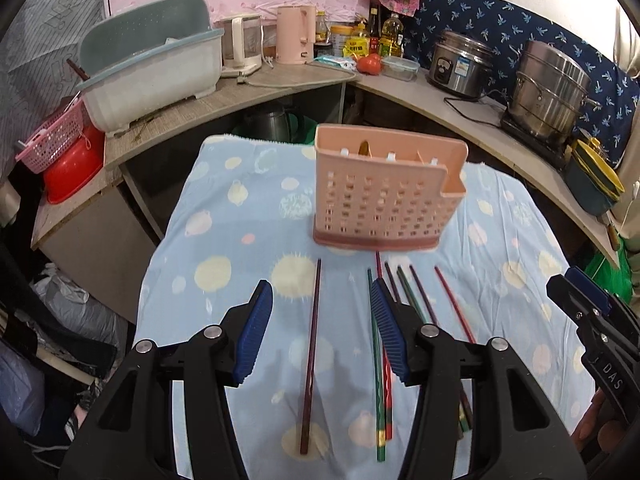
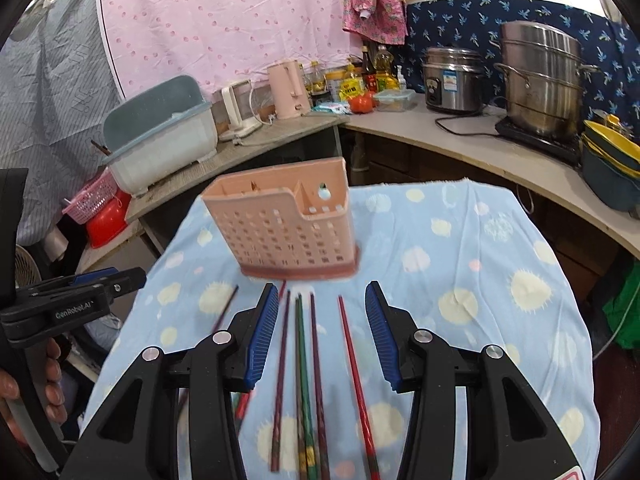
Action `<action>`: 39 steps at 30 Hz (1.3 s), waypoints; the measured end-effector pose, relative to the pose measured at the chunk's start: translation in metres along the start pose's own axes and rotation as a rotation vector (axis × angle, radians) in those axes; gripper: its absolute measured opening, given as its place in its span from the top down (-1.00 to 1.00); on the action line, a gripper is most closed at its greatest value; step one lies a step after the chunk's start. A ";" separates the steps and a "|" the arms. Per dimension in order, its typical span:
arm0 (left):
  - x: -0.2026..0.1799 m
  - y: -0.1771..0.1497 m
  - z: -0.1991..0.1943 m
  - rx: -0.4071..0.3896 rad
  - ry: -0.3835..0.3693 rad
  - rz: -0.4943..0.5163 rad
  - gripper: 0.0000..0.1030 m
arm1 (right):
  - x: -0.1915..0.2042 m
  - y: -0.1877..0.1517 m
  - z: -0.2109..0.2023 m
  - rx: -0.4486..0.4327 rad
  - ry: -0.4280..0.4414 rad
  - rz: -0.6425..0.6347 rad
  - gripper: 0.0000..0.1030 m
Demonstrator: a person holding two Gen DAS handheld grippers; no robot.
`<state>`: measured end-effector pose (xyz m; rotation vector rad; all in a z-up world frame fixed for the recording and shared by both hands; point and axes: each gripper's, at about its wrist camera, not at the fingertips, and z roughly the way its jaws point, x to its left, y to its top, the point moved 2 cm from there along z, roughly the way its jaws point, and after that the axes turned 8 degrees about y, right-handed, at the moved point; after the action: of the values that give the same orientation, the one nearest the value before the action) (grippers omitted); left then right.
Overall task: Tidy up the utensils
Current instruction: 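Withdraw both open tools from the caddy back over the chopsticks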
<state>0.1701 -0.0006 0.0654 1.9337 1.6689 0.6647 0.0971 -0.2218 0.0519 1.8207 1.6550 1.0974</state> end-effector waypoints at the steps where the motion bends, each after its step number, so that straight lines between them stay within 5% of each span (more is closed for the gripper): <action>1: 0.000 -0.007 0.001 0.011 -0.002 -0.003 0.05 | -0.002 -0.007 -0.002 0.008 -0.008 0.004 0.14; 18: 0.004 -0.123 0.035 0.111 0.062 -0.002 0.05 | -0.034 -0.124 0.001 0.181 -0.103 0.032 0.14; 39: 0.021 -0.152 0.056 0.071 0.066 -0.048 0.24 | -0.036 -0.143 0.018 0.193 -0.112 0.041 0.19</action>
<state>0.0953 0.0363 -0.0756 1.9328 1.7966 0.6657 0.0244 -0.2274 -0.0779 2.0057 1.7140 0.8596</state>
